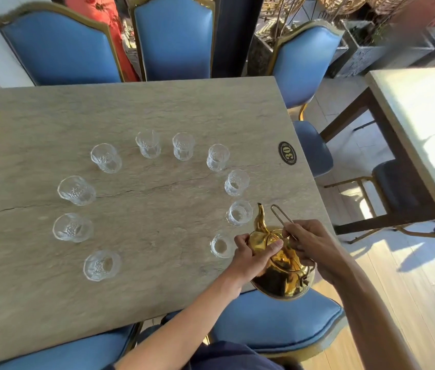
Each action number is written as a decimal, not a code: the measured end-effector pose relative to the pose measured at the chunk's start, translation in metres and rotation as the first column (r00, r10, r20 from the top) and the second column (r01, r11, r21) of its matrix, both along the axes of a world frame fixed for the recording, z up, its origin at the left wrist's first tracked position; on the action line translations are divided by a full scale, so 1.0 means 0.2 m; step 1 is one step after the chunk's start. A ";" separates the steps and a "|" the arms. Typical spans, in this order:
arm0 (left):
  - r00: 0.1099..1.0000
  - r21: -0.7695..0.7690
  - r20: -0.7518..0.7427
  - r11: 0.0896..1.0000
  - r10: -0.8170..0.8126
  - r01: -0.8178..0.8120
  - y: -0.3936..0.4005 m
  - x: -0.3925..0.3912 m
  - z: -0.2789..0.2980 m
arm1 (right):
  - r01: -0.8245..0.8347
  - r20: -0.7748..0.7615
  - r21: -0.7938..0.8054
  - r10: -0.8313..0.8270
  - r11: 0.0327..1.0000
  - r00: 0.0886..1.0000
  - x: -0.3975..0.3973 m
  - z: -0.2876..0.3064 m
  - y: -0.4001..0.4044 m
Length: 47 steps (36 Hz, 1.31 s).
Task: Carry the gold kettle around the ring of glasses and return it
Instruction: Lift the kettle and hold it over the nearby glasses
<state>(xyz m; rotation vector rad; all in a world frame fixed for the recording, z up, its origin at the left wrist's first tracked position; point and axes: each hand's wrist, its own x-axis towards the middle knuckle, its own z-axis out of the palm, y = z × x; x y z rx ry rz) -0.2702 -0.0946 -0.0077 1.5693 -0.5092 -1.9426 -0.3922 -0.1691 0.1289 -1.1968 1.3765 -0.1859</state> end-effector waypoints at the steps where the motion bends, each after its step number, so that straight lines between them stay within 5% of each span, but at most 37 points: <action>1: 1.000 -0.003 0.005 1.000 -0.013 0.013 -0.01 0.01 0.02 | 0.000 0.002 -0.002 0.000 1.000 1.000 0.01 0.02 -0.01; 12: 0.994 -0.022 0.103 0.999 -0.041 0.043 -0.22 0.18 0.14 | 0.033 0.039 0.028 -0.034 0.999 0.999 0.19 0.10 -0.21; 47: 0.995 0.065 0.050 0.994 -0.088 0.085 -0.33 0.24 0.06 | 0.119 -0.049 0.070 -0.116 0.990 0.992 0.29 -0.03 -0.37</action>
